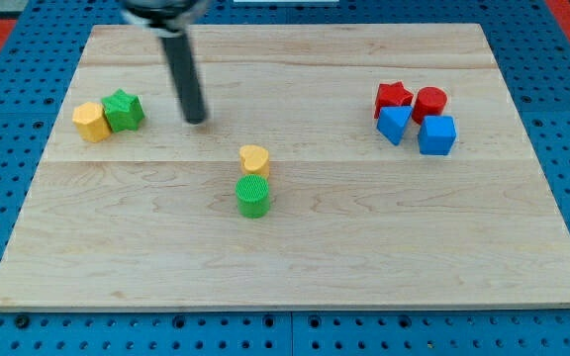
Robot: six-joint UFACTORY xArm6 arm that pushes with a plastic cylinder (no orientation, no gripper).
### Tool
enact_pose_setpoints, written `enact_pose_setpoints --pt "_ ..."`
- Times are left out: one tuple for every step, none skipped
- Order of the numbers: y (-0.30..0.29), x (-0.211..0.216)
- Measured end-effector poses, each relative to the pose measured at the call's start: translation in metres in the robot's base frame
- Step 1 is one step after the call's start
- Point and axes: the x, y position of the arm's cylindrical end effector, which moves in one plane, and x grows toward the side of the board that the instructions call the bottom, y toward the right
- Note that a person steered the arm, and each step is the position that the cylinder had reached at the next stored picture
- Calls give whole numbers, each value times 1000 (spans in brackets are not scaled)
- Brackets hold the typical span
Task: Push the yellow heart into the green star
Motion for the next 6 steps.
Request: enact_pose_setpoints --pt "97 29" --pt "106 101" --pt "30 90" --pt "4 55" --pt "12 48" --pt "-39 27"
